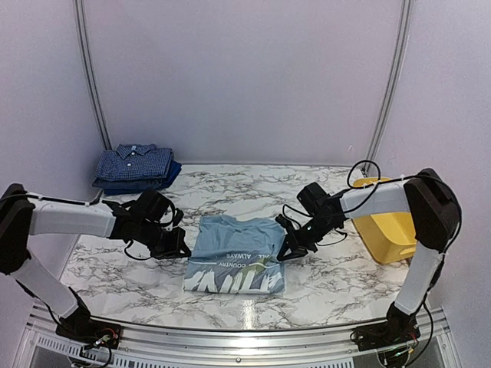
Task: Fold and stack the mixed laundry pile
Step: Fold the 2/3-rectangle-folded T-shirt at the center of the board.
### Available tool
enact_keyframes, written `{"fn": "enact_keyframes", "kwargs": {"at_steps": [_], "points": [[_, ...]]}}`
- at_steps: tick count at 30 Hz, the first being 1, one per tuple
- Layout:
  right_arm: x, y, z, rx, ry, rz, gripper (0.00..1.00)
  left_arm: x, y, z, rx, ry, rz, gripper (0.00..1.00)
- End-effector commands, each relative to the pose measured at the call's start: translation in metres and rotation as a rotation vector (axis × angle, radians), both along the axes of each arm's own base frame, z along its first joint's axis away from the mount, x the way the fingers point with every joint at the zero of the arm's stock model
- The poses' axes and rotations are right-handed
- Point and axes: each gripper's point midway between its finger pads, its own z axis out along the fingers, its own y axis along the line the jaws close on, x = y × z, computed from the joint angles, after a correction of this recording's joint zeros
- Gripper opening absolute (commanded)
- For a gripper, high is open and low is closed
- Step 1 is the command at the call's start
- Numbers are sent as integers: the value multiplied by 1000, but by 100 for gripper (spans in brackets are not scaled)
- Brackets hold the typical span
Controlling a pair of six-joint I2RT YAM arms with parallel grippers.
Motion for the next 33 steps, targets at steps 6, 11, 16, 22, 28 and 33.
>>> {"fn": "enact_keyframes", "kwargs": {"at_steps": [6, 11, 16, 22, 28, 33], "points": [[4, -14, 63, 38, -102, -100, 0, -4, 12, 57, -69, -86, 56, 0], [26, -19, 79, 37, -140, -135, 0, 21, 0, 82, -80, -147, 41, 0], [53, -28, 92, 34, -177, -168, 0, 45, -2, 96, -68, -181, 29, 0], [79, -29, 91, 32, -187, -180, 0, 73, -1, 98, -53, -194, 37, 0], [109, -24, 86, 47, -190, -201, 0, 103, 2, 90, -37, -192, 49, 0], [134, -28, 84, 49, -196, -225, 0, 120, -3, 82, -40, -180, 43, 0]]}}
